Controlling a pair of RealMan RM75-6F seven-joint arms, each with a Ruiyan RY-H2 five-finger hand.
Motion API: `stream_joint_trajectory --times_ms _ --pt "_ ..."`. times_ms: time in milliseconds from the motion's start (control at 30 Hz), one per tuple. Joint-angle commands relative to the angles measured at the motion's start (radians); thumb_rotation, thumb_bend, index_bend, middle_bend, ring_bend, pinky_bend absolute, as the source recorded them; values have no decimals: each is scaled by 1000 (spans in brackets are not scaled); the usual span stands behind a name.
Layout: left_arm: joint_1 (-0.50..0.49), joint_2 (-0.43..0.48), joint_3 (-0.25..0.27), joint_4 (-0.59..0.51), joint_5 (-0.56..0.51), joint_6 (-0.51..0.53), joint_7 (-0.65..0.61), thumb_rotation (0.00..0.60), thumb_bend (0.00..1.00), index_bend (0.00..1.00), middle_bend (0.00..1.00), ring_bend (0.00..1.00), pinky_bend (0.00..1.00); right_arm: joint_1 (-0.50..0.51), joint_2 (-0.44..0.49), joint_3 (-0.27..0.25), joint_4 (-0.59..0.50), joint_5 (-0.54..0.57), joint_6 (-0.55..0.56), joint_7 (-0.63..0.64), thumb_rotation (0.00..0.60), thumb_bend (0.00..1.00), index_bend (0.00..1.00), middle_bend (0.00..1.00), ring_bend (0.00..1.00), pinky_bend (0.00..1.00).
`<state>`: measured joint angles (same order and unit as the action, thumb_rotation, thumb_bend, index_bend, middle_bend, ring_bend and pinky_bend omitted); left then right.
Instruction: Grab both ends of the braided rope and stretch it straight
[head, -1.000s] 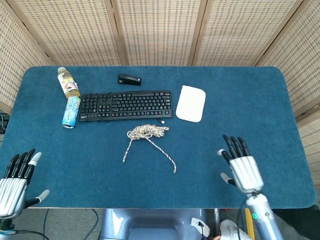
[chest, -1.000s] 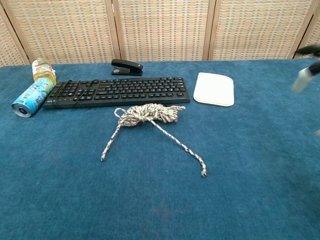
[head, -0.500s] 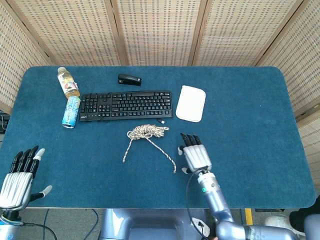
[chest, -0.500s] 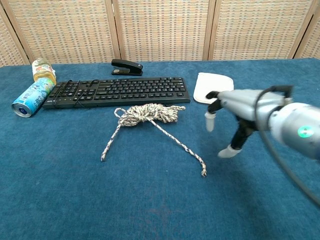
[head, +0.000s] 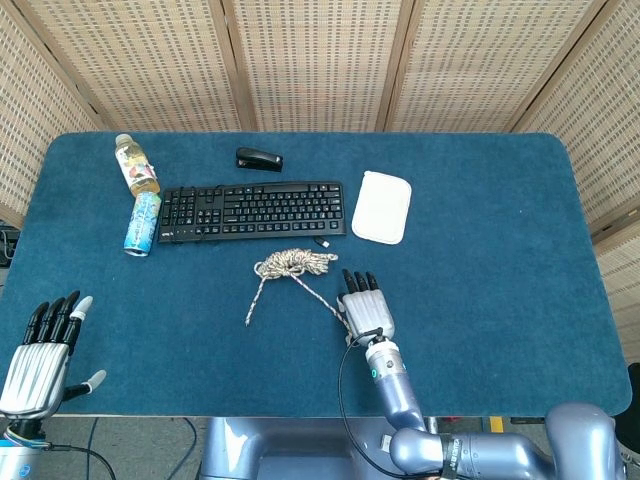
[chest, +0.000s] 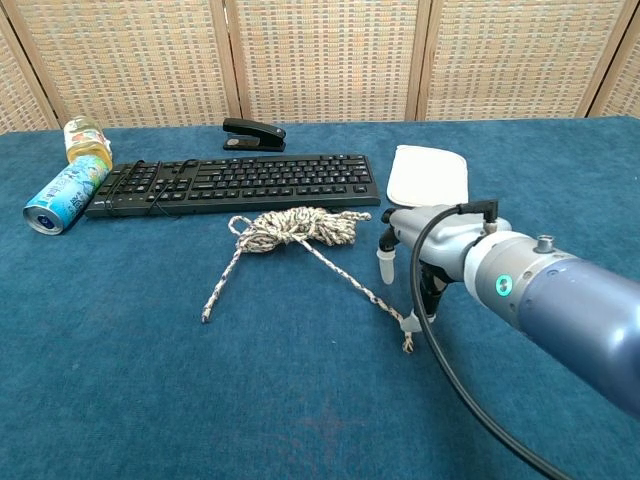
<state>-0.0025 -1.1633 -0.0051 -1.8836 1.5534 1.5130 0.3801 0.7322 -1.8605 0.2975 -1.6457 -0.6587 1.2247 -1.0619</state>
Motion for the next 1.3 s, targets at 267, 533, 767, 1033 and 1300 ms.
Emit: stream_joint_trajectory --times_ms 267,533,767,1033,1300 --pt "-4 -6 5 0 0 -1 12 600 0 0 0 0 0 41 -42 4 73 37 8 37 600 0 427 0 0 0" --pt "-8 -10 4 1 -9 -2 17 600 0 0 0 0 0 62 -67 11 129 78 -3 60 600 0 427 0 0 0" --pt "-12 -13 5 1 -13 -5 24 600 0 0 0 0 0 82 -85 3 173 72 8 59 600 47 443 0 0 0" --pt "-15 -15 6 2 -17 -6 26 600 0 0 0 0 0 95 -90 -2 216 57 23 53 600 165 474 0 0 0" --pt "-16 -17 8 2 -17 -6 29 600 0 0 0 0 0 99 -90 -10 241 38 25 56 600 259 480 0 0 0"
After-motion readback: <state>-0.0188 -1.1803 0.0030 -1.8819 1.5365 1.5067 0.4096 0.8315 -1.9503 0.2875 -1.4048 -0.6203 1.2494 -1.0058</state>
